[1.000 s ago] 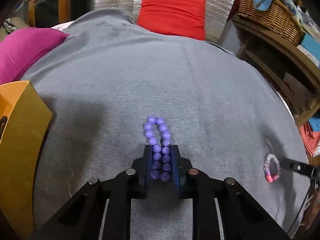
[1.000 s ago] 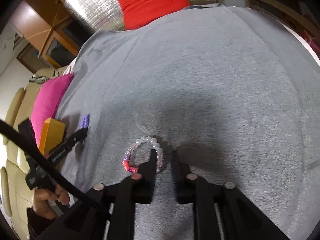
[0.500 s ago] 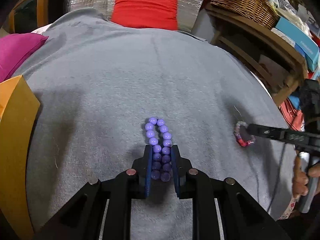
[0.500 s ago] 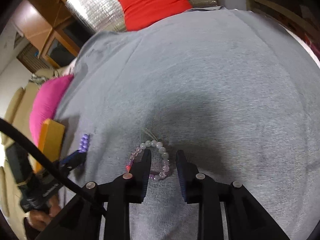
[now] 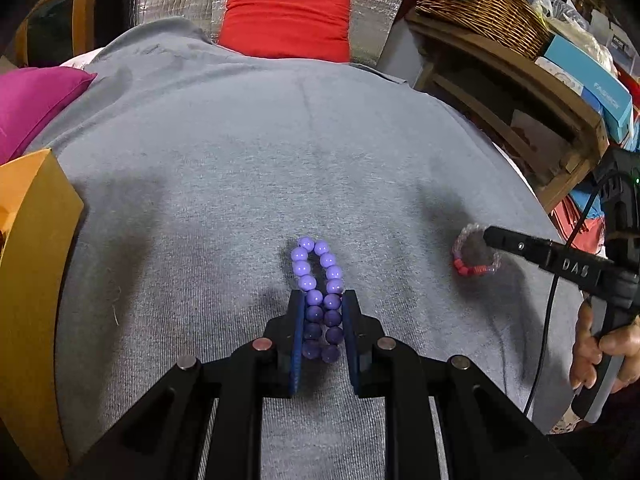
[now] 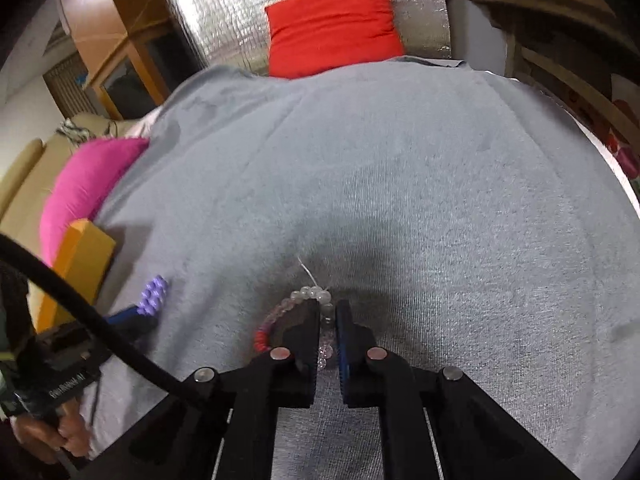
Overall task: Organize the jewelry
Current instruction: 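Carry both bracelets into the orange box and open both grippers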
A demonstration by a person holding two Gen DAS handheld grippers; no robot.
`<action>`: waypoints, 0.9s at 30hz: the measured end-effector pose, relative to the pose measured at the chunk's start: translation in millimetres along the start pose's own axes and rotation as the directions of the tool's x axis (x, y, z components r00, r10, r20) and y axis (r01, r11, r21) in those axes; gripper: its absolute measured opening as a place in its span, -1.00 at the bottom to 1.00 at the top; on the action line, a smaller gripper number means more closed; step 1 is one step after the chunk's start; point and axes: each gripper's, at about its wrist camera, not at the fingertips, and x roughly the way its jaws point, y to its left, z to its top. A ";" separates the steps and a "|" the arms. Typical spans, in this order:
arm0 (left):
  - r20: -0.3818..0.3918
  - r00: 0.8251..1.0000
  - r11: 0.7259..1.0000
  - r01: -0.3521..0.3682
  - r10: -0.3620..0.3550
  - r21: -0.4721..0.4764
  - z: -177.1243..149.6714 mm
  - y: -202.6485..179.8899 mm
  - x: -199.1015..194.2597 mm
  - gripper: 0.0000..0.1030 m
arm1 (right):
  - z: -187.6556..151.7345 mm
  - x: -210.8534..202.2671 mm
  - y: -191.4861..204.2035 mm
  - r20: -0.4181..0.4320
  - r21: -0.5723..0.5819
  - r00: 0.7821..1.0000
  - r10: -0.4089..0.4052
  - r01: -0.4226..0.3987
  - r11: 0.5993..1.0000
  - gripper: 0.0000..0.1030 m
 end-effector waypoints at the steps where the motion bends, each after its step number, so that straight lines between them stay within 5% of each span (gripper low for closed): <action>1: 0.002 1.000 1.000 0.001 -0.001 0.001 -0.9 -1.0 -0.6 -0.63 | 0.4 -3.0 -0.8 0.007 0.007 1.000 0.009 -0.009 1.000 -0.83; 15: 0.116 0.993 1.000 0.015 -0.014 -0.011 -23.0 -5.6 -68.3 -0.82 | -7.3 -42.2 30.4 0.133 0.024 0.987 0.092 -0.096 0.995 -0.83; 27: 0.196 0.980 0.997 0.042 -0.028 -0.070 -39.4 34.6 -118.4 -0.82 | -30.1 -60.8 61.9 0.148 0.016 0.984 0.099 -0.103 0.995 -0.83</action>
